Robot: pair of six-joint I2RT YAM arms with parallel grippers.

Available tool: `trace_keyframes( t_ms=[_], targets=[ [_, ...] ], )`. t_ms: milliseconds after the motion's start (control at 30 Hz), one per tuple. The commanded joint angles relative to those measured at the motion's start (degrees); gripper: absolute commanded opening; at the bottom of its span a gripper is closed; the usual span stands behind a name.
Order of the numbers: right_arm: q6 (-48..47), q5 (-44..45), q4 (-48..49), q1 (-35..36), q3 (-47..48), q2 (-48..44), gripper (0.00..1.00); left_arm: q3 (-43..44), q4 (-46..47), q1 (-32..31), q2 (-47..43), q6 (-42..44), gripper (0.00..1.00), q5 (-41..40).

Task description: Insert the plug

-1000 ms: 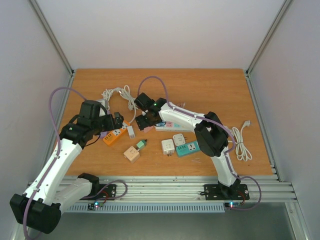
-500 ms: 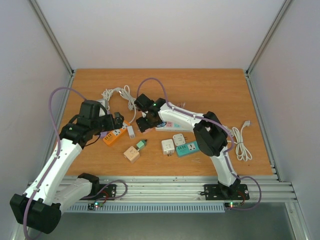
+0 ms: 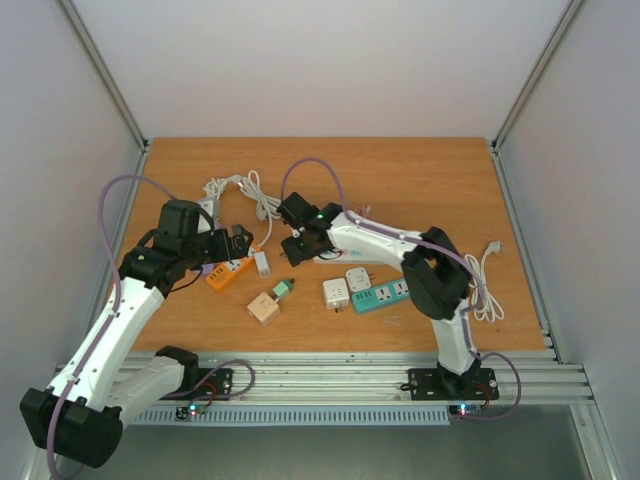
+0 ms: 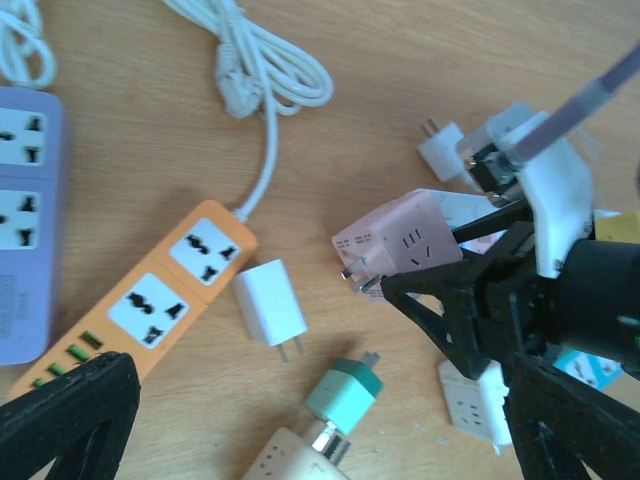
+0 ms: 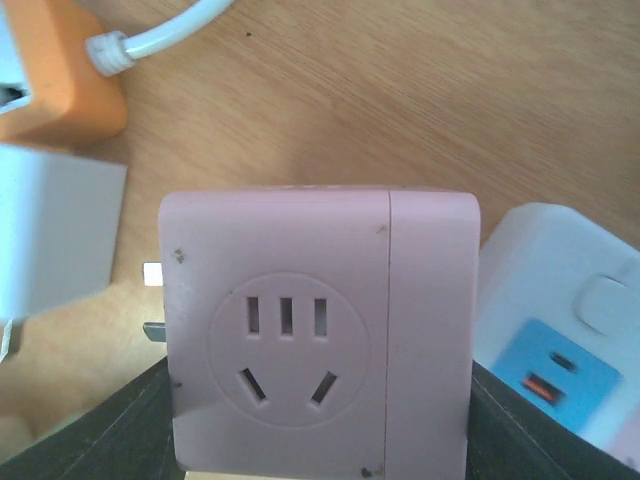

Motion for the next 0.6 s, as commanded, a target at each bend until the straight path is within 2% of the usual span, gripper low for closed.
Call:
trace_keyframes(
  t_ms=[0,133,267,433,567],
  targets=[
    [0.12,4.13,6.51,1.10,-7.57,-14.19,0.52,-1.65,5.93,0.13,-1.81,1.47,0.99,11.21],
    [0.88,3.14,11.82,1.80,-17.09,-25.23,0.52,-1.91,8.96,-0.60,-1.16,0.76,0.99,19.79],
    [1.80,2.03,15.46,2.89,-22.79,-32.05,0.52,-2.78,13.21,-1.06,0.38,-3.46,0.99,26.96],
    [2.20,-1.03,20.22,5.03,-26.99,-37.09,0.53,-7.22,23.96,-1.97,2.64,-15.70,0.99,33.00],
    [3.11,-3.74,21.68,5.92,-28.14,-38.10,0.53,-9.25,27.39,-2.91,5.03,-22.29,0.97,34.37]
  ],
)
